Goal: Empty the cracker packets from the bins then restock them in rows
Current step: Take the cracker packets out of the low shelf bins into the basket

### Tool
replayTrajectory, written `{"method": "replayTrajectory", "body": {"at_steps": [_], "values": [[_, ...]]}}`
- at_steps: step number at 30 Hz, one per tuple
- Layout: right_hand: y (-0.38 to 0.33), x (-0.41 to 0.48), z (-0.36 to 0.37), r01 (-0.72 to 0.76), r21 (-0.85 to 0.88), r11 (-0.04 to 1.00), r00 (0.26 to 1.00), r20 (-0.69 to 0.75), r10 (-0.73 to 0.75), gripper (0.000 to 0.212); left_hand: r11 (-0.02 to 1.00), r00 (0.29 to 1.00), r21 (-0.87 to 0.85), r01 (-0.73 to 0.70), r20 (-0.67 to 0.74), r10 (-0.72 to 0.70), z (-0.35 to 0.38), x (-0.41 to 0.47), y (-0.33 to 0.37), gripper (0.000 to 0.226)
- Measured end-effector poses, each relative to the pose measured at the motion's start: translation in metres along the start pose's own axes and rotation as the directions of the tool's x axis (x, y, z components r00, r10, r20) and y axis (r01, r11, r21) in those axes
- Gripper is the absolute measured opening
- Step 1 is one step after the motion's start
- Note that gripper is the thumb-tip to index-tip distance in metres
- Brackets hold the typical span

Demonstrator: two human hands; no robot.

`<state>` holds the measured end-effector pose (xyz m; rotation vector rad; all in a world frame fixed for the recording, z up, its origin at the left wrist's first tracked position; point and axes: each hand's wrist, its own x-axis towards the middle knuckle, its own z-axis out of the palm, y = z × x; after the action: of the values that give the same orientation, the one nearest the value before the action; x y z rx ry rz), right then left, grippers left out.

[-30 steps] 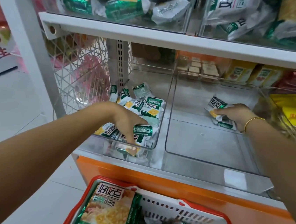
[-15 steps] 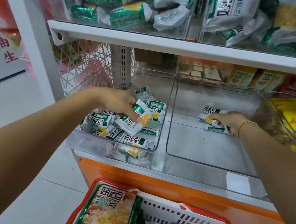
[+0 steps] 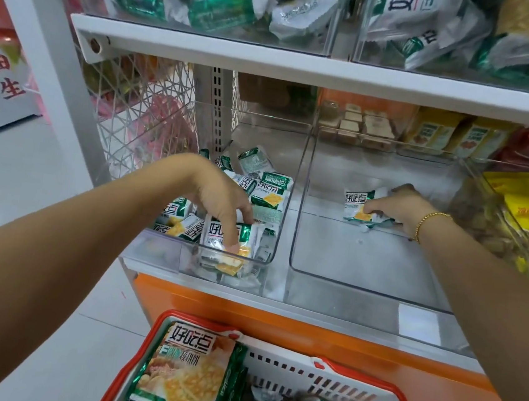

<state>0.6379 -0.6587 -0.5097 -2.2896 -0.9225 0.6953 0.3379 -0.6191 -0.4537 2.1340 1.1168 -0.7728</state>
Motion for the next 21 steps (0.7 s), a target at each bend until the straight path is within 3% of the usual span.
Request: {"method": "replayTrajectory", "body": {"at_steps": [3,7,11,14,15,17,19,21], "values": [[-0.010,-0.011,0.000,0.115,-0.169,0.979,0.993,-0.014,-0.119,0.071,0.999,0.999,0.042,0.025,0.034,-0.026,0.003,0.002,0.002,0.088],[-0.007,-0.020,0.005,0.140,-0.195,0.971,0.990,0.036,-0.136,0.069,0.999,1.000,0.049,0.020,0.017,-0.021,0.006,-0.005,0.010,0.085],[-0.006,-0.036,0.001,0.154,-0.198,0.968,0.988,0.062,-0.144,0.072,0.996,0.978,-0.081,-0.039,-0.207,0.021,0.007,-0.022,0.009,0.071],[-0.017,-0.059,-0.013,0.208,-0.091,0.974,0.978,-0.014,-0.210,0.068,0.967,0.850,-0.188,-0.169,-0.525,0.046,0.014,-0.043,0.003,0.064],[-0.023,-0.070,-0.020,0.229,-0.042,0.973,0.972,-0.046,-0.231,0.063,0.928,0.779,-0.267,-0.260,-0.626,0.038,0.020,-0.052,0.002,0.062],[-0.032,-0.101,-0.036,0.291,0.005,0.957,0.951,-0.113,-0.289,0.048,0.755,0.666,-0.429,-0.496,-0.746,0.014,0.038,-0.070,0.005,0.060],[-0.037,-0.138,-0.051,0.378,0.012,0.926,0.914,-0.165,-0.371,0.052,0.578,0.627,-0.516,-0.632,-0.779,-0.010,0.066,-0.089,0.012,0.062],[-0.031,-0.173,-0.061,0.486,0.069,0.872,0.867,-0.170,-0.469,0.065,0.468,0.631,-0.562,-0.682,-0.775,-0.012,0.099,-0.097,0.021,0.061]]}}
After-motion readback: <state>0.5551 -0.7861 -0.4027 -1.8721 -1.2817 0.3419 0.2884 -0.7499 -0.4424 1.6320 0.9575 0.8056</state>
